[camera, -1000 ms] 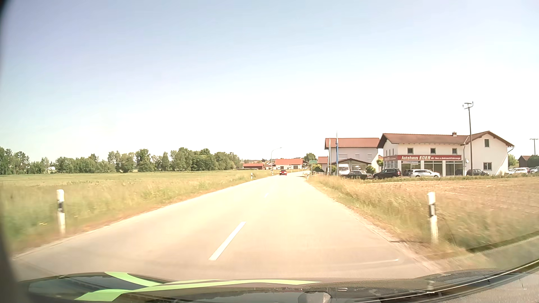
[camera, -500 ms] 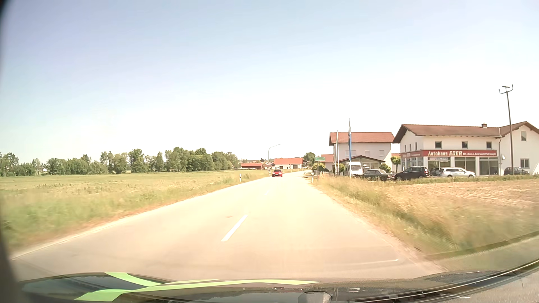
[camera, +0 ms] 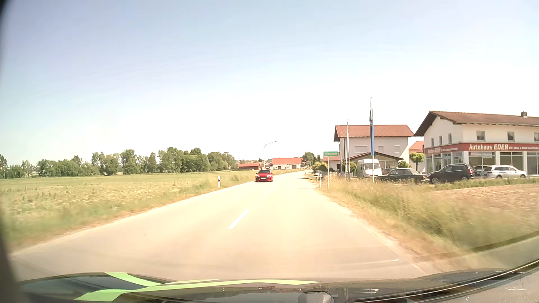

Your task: Follow the waypoints while adhering to traffic rules and regulations

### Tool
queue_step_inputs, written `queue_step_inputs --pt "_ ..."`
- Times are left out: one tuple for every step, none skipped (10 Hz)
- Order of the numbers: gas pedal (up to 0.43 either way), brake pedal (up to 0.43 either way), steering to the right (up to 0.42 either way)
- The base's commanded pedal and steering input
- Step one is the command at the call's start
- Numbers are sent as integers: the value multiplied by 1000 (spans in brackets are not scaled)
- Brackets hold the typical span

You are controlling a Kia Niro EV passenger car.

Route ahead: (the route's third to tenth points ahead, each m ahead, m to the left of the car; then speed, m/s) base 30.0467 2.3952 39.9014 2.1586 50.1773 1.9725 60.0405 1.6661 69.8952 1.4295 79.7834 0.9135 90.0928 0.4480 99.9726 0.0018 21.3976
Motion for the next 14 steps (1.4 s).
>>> queue_step_inputs --pt "197 0 0" --pt "209 0 0" --pt "209 0 0" --pt "220 0 0" --pt "228 0 0" --pt "240 0 0" --pt "240 0 0" --pt "240 0 0" --pt "240 0 0" --pt "228 0 -1" --pt "209 0 -1" --pt "197 0 -1" --pt "197 0 -1" --pt "177 0 -1"
